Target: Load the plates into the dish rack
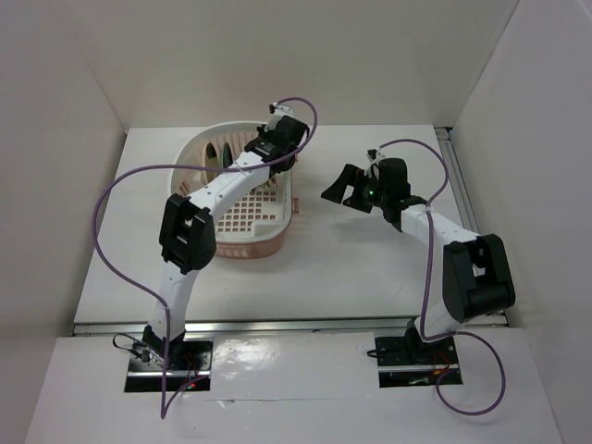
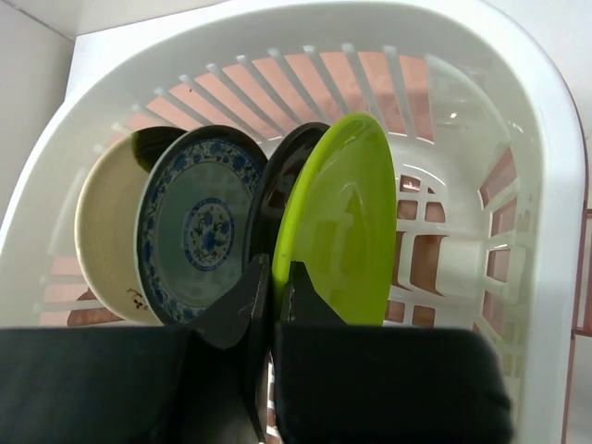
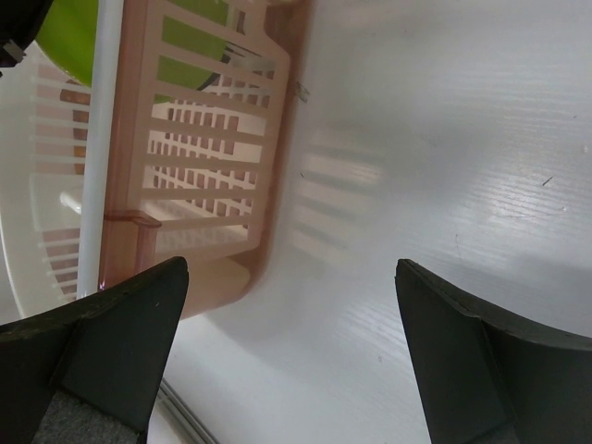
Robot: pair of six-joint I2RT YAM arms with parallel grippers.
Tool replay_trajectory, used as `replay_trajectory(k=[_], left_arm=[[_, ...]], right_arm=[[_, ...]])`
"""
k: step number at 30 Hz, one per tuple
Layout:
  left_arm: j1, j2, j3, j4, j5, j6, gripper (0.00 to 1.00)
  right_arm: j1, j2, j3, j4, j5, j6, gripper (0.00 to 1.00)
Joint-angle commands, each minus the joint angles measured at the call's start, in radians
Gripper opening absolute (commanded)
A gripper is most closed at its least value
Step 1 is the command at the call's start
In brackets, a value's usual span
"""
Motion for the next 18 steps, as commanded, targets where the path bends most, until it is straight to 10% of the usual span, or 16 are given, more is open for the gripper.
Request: replay_trajectory(k=[1, 10, 18], left_arm=[[0.007, 0.018, 0.016, 0.027, 0.0, -0.021, 0.0], [0.016, 0.059, 0.038, 0.018, 0.03, -0.03, 0.0], [0.016, 0.059, 0.058, 0.008, 0.04, -0.039, 0.28]], right_arm=[[0.009, -0.018, 0.04, 0.025, -0.011, -0.003, 1.0], [0.009, -0.009, 0.04, 0.034, -0.021, -0.003, 1.0], [0.009, 0.001, 0.04, 0.034, -0.021, -0.003, 1.0]])
